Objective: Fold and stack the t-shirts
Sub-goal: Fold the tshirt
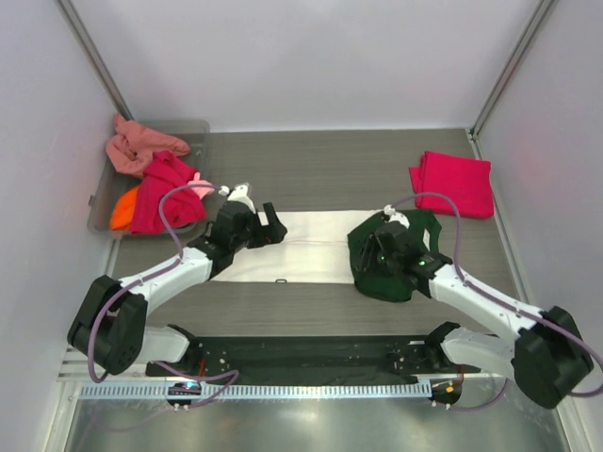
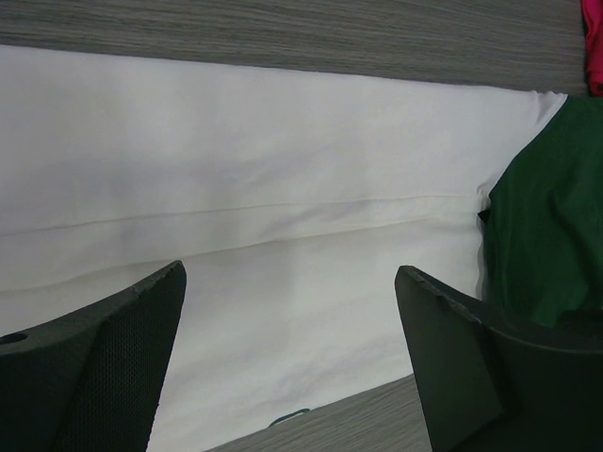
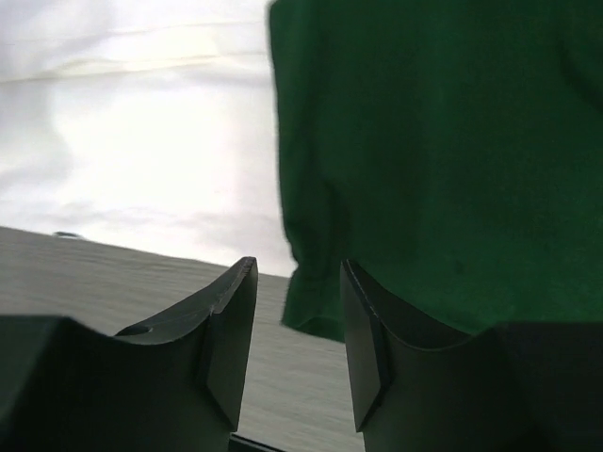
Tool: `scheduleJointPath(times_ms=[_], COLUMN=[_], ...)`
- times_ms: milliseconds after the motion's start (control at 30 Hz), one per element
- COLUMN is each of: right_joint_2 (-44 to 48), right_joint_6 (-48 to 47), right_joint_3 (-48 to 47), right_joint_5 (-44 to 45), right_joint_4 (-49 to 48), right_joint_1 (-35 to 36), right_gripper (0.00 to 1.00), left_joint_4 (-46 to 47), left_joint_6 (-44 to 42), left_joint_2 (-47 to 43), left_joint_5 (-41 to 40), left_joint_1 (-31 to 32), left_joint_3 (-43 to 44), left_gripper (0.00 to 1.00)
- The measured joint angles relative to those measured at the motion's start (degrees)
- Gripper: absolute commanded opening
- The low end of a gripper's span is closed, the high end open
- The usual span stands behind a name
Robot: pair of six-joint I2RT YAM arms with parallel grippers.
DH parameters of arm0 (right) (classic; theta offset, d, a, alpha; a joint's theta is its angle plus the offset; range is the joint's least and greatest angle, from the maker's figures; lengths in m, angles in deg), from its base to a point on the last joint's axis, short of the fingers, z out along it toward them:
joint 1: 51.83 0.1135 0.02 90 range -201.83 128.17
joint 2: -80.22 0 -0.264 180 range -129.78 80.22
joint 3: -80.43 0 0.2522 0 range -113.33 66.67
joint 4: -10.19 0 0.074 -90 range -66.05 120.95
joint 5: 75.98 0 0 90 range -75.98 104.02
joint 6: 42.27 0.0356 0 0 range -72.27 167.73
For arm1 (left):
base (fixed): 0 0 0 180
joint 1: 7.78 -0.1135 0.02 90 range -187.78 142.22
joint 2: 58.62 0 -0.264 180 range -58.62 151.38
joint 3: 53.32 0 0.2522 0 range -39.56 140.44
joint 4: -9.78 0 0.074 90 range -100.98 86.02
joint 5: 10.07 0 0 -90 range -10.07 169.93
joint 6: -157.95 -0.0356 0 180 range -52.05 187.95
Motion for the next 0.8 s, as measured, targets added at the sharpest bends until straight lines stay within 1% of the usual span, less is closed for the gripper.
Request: scheduleJointPath(times_ms=[100, 167, 300, 467, 600, 700, 800], right_joint_2=[-7.17, -11.39, -14.14, -10.05, -4.37, -1.07, 1.46], right_joint_6=[-0.07, 0.15, 0.61, 0.85, 0.85, 1.86, 4.13], right_joint_3=[-0.02, 0.02, 0.11, 0.39, 0.66, 0.68, 0.96], right_joint_5=[0.59, 0.17, -2.47, -6.62, -6.62, -2.27, 3.80], right_joint_4=[-0.90, -1.86, -4.48, -7.02, -5.64, -1.86, 3.17], right_joint_1=[0.44, 2.08, 6.75, 8.85, 8.83, 8.39, 4.96], right_gripper=[0.46, 0.46, 0.46, 0.46, 0.60, 0.62, 0.61], left_joint_4=[0.00, 0.00, 0.00, 0.00, -0.02, -0.02, -0.55], left_joint_6=[-0.02, -0.04, -0.04, -0.07, -0.07, -0.09, -0.22], left_joint_2=[0.00, -0.02, -0.07, -0.09, -0.09, -0.09, -0.09], left_joint_5=[0.00, 0.00, -0.04, -0.04, -0.02, -0.02, -0.33], left_joint_1=[0.31, 0.37, 0.39, 0.48, 0.48, 0.61, 0.90], left_joint_3=[0.00, 0.00, 0.00, 0.00, -0.02, 0.00, 0.11], left_gripper=[0.92, 0.93, 0.93, 0.93, 0.93, 0.94, 0.96])
